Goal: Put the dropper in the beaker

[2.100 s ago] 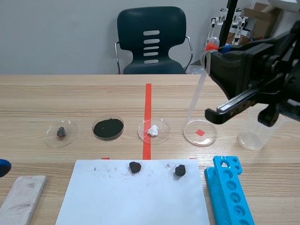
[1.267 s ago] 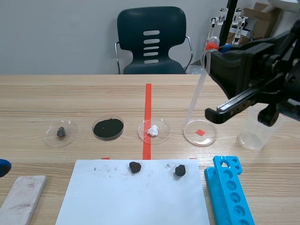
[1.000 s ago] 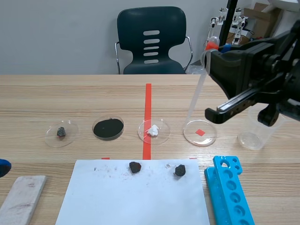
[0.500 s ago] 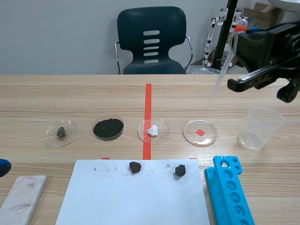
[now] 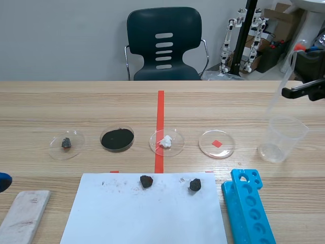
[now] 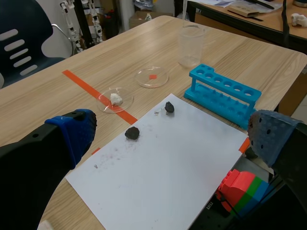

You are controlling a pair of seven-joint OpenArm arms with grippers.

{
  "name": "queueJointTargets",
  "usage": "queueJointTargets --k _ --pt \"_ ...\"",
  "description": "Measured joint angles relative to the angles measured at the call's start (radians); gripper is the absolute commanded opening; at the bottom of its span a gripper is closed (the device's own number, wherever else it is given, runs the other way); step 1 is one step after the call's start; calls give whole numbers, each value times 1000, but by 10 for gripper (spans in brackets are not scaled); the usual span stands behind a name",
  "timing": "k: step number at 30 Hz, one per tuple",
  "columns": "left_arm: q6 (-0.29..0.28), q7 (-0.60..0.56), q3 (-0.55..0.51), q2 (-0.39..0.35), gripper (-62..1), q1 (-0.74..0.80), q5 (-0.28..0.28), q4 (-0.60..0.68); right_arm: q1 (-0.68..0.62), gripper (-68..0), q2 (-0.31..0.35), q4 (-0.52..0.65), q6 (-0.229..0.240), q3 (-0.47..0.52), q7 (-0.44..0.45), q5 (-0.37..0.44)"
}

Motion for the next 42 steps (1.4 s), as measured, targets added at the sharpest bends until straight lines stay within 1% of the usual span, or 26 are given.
queueJointTargets --k 2,4,6,10,13,17,25,29,35,37,40,42 --pt "0 0 0 0 14 0 0 0 0 -665 34 -8 -32 0 17 0" --pt "0 0 0 0 14 0 0 0 0 -665 67 -16 -45 0 25 0" --pt "0 0 0 0 14 0 0 0 0 -665 89 -26 -70 0 28 0" --pt "0 0 0 0 14 0 0 0 0 -665 116 -55 -90 0 48 0" --pt "0 0 0 0 14 0 0 0 0 -665 120 -76 -108 0 54 0" --pt "0 0 0 0 14 0 0 0 0 -665 120 -112 -108 0 83 0" --pt "0 0 0 0 14 0 0 0 0 -665 119 -169 -105 0 114 0" --pt "0 0 0 0 14 0 0 0 0 -665 119 -204 -105 0 151 0" --pt "0 0 0 0 14 0 0 0 35 -665 117 -293 -105 0 157 0" --pt "0 0 0 0 14 0 0 0 53 -665 117 -324 -104 0 174 0" --pt "0 0 0 0 14 0 0 0 73 -665 117 -370 -95 0 223 0" --pt "0 0 0 0 14 0 0 0 87 -665 117 -402 -75 0 244 0"
